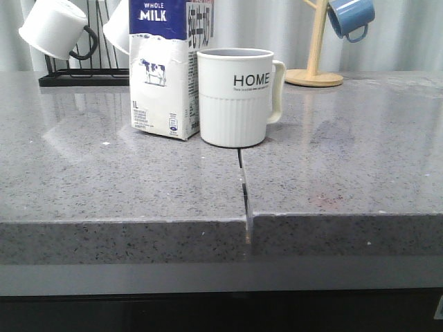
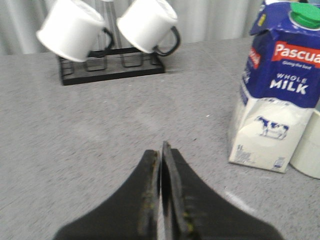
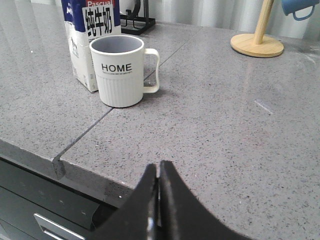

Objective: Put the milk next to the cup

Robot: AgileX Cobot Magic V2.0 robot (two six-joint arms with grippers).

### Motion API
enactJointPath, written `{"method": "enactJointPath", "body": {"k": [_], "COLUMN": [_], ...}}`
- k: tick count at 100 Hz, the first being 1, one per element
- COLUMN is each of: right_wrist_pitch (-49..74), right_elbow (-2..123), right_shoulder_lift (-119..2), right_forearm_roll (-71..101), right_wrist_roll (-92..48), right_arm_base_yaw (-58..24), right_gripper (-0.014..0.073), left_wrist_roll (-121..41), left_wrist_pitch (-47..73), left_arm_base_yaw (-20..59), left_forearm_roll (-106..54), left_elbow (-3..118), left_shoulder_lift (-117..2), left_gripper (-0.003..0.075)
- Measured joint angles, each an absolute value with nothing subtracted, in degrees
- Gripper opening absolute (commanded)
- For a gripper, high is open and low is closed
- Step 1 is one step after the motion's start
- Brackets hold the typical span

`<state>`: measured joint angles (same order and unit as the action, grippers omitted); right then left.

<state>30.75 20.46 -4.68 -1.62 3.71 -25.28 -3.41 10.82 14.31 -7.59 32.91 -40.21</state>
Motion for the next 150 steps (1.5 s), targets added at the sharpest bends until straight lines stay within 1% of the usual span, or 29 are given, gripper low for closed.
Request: {"method": "enactJointPath", "body": {"k": [20, 32, 50, 77, 85, 107, 118, 150], "right_wrist_pitch": [30.8, 30.8, 30.8, 30.8, 30.8, 30.8, 30.8, 30.8], "right_elbow": [20.5, 20.5, 20.5, 20.5, 20.5, 20.5, 20.5, 20.5], "right_shoulder_lift": [-4.7, -4.7, -4.7, -4.7, -4.7, -4.7, -4.7, -4.7], "right_forearm_roll": [-1.6, -1.6, -1.6, -1.6, -1.6, -1.6, -1.6, -1.6], "right_wrist_roll": [3.7, 3.7, 3.7, 3.7, 3.7, 3.7, 3.7, 3.7], "right_arm_base_yaw": [-25.3, -25.3, -25.3, -25.3, -25.3, -25.3, -25.3, -25.3], "right_gripper": [0.0017, 0.0017, 0.0017, 0.0017, 0.0017, 0.0017, 0.0017, 0.0017], "left_wrist_roll": [-3.5, -3.5, -3.5, -3.6, -3.6, -3.6, -3.6, -3.8], "left_wrist_pitch": [17.7, 22.1, 29.2, 30.3, 28.3, 13.8, 11.0, 10.4], "left_arm_base_yaw": [8.1, 5.9, 5.0, 4.9, 4.9, 4.9, 4.9, 4.9], "left_forearm_roll": [-7.1, -6.7, -6.0, -4.1, -4.0, -3.6, -3.4, -3.4], "left_elbow": [28.5, 27.0, 25.6, 17.4, 13.6, -0.1, -0.1, -0.1], "left_shoulder_lift": [-27.5, -20.8, -13.9, -3.6, -1.3, 0.3, 0.3, 0.3], "left_gripper": [-0.0020, -0.0020, -0.0021, -0.0021, -0.0021, -0.0021, -0.0021, -0.0020]}}
